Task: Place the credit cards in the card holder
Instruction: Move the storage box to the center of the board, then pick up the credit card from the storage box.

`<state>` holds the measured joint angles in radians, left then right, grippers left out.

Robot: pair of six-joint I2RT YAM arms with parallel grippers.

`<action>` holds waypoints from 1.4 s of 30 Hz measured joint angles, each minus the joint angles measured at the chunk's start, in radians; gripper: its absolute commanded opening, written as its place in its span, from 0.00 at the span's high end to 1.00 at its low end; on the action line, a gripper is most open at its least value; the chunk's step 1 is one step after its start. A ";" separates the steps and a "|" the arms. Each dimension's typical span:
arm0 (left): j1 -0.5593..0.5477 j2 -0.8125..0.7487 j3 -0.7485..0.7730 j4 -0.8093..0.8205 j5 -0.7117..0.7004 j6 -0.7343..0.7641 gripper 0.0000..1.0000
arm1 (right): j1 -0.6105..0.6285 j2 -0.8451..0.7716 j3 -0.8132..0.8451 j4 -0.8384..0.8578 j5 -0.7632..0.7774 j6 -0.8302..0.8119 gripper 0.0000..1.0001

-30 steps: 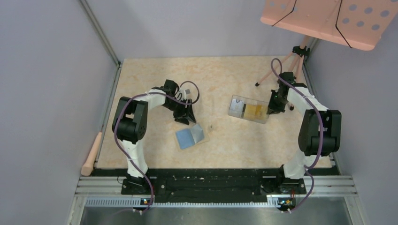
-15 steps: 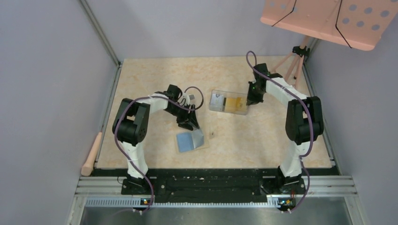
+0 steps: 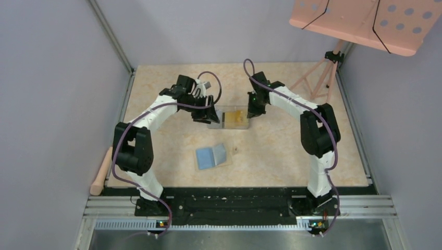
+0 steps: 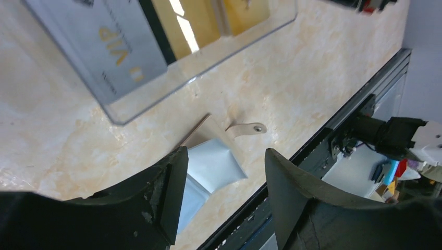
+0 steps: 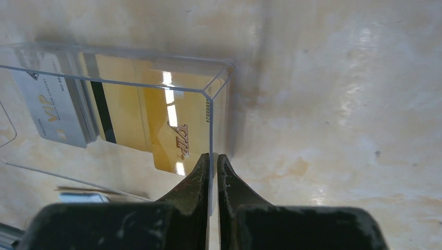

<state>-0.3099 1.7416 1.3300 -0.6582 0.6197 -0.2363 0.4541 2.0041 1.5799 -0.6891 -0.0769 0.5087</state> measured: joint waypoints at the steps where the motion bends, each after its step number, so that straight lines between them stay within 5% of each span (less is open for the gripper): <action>1: 0.009 -0.006 0.015 0.002 0.008 -0.008 0.38 | 0.014 0.008 0.011 0.000 -0.002 0.007 1.00; 9: 0.064 0.026 0.044 0.021 0.066 -0.077 0.41 | 0.110 0.069 0.085 0.014 -0.053 0.072 0.89; 13: 0.062 0.082 0.045 0.036 0.084 -0.109 0.46 | 0.140 0.075 0.085 0.035 -0.114 0.116 0.70; 17: 0.061 0.142 0.057 0.041 0.081 -0.127 0.50 | 0.148 0.075 0.082 0.076 -0.163 0.142 0.63; 27: 0.059 0.265 0.131 0.043 -0.012 -0.124 0.60 | 0.146 0.057 0.002 0.183 -0.215 0.193 0.69; 42: 0.034 0.317 0.160 0.035 -0.042 -0.100 0.96 | 0.147 0.057 -0.005 0.198 -0.240 0.202 0.72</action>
<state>-0.2764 2.0583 1.4902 -0.6228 0.5774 -0.3367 0.6010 2.0613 1.5753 -0.4911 -0.3172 0.7109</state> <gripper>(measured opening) 0.113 0.287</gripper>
